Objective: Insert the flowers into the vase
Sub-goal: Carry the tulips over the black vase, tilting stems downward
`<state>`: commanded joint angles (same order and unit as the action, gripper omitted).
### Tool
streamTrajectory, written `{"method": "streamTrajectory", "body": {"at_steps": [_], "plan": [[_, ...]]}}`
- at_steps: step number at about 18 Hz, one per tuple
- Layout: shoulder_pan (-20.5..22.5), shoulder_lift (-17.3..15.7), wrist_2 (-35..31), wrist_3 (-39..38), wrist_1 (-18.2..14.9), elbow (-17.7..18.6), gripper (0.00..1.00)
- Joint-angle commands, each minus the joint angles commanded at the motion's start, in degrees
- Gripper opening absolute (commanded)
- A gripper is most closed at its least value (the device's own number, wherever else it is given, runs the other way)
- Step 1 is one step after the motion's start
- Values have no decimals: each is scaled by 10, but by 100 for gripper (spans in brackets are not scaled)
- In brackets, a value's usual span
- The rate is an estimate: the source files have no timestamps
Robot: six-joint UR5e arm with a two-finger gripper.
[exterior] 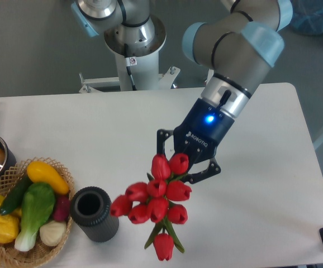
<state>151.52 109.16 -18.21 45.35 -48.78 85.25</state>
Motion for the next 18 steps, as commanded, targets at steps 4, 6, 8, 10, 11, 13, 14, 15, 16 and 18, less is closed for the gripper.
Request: {"method": "streamTrajectory", "body": {"at_steps": [4, 6, 8, 10, 11, 13, 14, 15, 16, 18], "plan": [[-6, -5, 33, -1, 3, 3, 2], [-7, -5, 57, 3, 9, 3, 2], [-18, -4, 80, 17, 16, 2, 2], [-39, -4, 83, 21, 18, 1, 2], [-47, -3, 84, 22, 19, 1, 2], [-54, 3, 88, 49, 22, 0, 2], [-64, 7, 89, 59, 22, 0, 2], [-70, 10, 89, 62, 22, 0, 2], [-75, 14, 89, 64, 23, 1, 2], [-81, 20, 89, 89, 23, 2, 2]]}}
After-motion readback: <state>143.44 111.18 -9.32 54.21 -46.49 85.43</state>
